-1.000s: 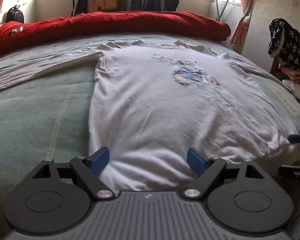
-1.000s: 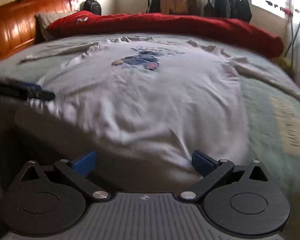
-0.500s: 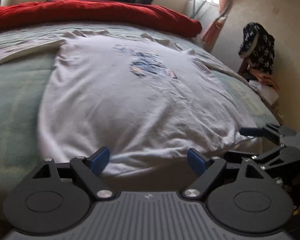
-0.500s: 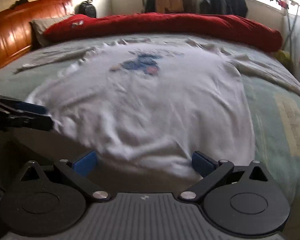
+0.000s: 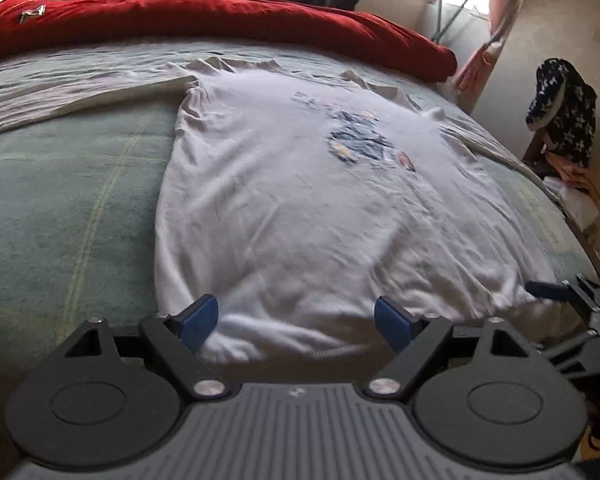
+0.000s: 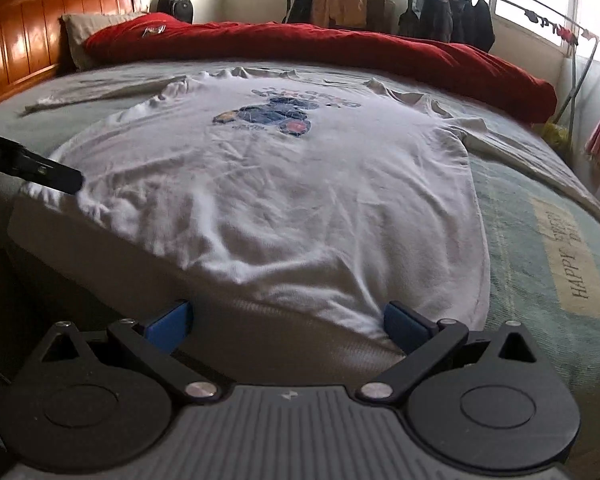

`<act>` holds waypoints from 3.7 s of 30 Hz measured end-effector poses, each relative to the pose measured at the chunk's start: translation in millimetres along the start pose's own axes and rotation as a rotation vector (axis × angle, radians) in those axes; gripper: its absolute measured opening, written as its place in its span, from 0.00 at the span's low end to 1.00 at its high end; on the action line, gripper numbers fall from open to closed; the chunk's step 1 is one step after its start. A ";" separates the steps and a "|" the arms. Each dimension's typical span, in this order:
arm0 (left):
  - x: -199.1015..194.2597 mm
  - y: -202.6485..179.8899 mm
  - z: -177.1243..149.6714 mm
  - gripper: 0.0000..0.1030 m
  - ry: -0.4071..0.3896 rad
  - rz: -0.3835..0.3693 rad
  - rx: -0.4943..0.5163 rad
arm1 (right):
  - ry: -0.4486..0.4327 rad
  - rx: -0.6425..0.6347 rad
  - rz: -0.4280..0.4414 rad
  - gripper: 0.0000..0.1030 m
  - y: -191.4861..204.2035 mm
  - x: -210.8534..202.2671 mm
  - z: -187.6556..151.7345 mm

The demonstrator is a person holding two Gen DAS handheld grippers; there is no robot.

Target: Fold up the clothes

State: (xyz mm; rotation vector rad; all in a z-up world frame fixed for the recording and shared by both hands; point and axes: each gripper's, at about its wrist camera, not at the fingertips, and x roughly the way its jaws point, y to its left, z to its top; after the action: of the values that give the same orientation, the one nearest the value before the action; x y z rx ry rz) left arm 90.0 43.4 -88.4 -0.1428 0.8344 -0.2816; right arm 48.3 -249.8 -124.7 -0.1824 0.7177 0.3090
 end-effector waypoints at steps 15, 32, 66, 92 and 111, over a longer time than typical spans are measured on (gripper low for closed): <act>20.3 19.5 39.3 0.83 0.028 -0.060 0.024 | -0.012 0.136 -0.005 1.00 -11.7 -21.2 17.0; 114.9 158.3 199.3 0.83 -0.078 0.032 -0.130 | -0.048 0.279 0.098 1.00 -17.7 25.4 82.4; 38.7 349.0 202.6 0.84 -0.104 0.288 -0.480 | -0.002 0.358 0.071 1.00 -36.0 42.0 87.2; -6.3 252.4 201.1 0.85 -0.075 0.287 -0.167 | 0.055 0.244 -0.030 1.00 -11.1 37.9 96.3; 67.4 -40.3 115.0 0.87 -0.017 -0.053 0.198 | 0.014 0.176 0.071 1.00 -31.7 33.6 55.3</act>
State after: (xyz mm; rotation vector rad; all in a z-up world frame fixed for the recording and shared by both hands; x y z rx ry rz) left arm 211.2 -13.7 -50.2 0.0181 0.7820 -0.4109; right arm 117.0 -257.5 -104.4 0.0078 0.7622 0.3104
